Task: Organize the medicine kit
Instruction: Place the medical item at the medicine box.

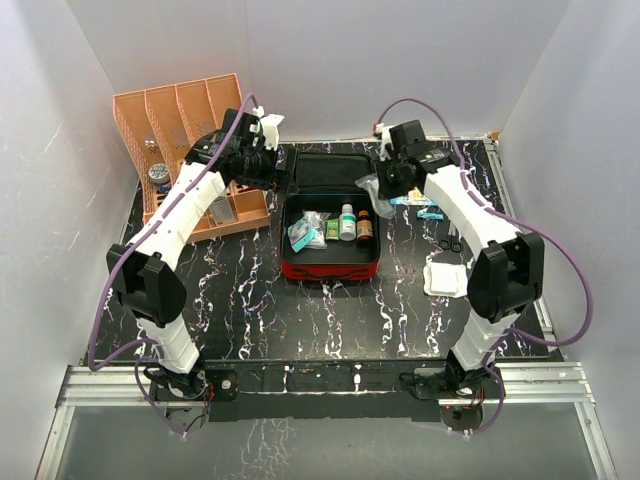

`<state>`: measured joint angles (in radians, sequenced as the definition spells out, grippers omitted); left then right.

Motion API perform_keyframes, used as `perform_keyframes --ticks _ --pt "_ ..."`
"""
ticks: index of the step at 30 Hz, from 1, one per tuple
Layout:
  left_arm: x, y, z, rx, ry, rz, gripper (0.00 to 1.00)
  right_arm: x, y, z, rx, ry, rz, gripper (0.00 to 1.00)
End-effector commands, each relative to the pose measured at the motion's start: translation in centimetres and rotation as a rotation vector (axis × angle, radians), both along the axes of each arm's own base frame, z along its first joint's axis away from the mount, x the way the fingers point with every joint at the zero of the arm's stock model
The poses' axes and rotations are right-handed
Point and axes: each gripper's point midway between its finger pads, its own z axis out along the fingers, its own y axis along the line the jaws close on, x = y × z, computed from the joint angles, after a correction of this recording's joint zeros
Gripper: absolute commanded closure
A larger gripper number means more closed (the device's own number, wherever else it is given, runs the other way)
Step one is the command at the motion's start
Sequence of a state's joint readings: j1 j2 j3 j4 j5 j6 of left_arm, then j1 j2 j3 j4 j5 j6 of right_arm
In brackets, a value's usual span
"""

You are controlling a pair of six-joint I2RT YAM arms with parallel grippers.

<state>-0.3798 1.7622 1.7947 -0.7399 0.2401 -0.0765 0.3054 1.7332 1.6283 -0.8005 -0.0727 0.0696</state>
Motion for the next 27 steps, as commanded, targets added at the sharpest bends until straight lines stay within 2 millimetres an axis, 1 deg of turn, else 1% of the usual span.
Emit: perform_keyframes --ticks 1,5,9,10,12,15,16,20,23,27 --pt "-0.9 1.1 0.9 0.011 -0.024 0.018 0.01 -0.3 4.6 2.3 0.015 -0.113 0.328 1.0" --pt "-1.4 1.5 0.6 0.015 -0.016 0.029 0.01 -0.8 6.6 2.4 0.0 -0.174 0.498 1.0" --pt "-1.6 1.9 0.4 0.017 -0.018 0.038 0.01 -2.6 9.0 2.4 -0.039 -0.218 0.72 1.0" --pt "-1.6 1.9 0.4 0.018 -0.019 0.04 0.01 -2.7 9.5 1.6 -0.043 -0.203 0.759 1.0" --pt "-1.6 2.0 0.4 0.016 -0.02 0.044 0.01 -3.3 10.2 0.5 -0.049 -0.171 0.826 1.0" --pt "-1.4 2.3 0.5 0.014 -0.025 0.052 0.01 -5.1 10.9 -1.7 -0.1 -0.107 0.956 1.0" --pt "-1.4 2.4 0.5 0.014 -0.026 0.051 0.01 -5.9 11.0 -2.6 -0.123 -0.083 1.001 1.0" --pt "-1.7 2.5 0.4 0.011 -0.023 0.05 0.01 -7.4 11.0 -5.5 -0.196 -0.019 1.085 1.0" --pt "-2.0 2.7 0.2 0.011 -0.02 0.053 0.01 -7.9 10.3 -7.4 -0.236 0.035 1.107 1.0" --pt "-2.1 3.0 0.2 0.01 -0.019 0.057 0.01 -8.1 9.5 -8.8 -0.291 0.042 1.16 1.0"
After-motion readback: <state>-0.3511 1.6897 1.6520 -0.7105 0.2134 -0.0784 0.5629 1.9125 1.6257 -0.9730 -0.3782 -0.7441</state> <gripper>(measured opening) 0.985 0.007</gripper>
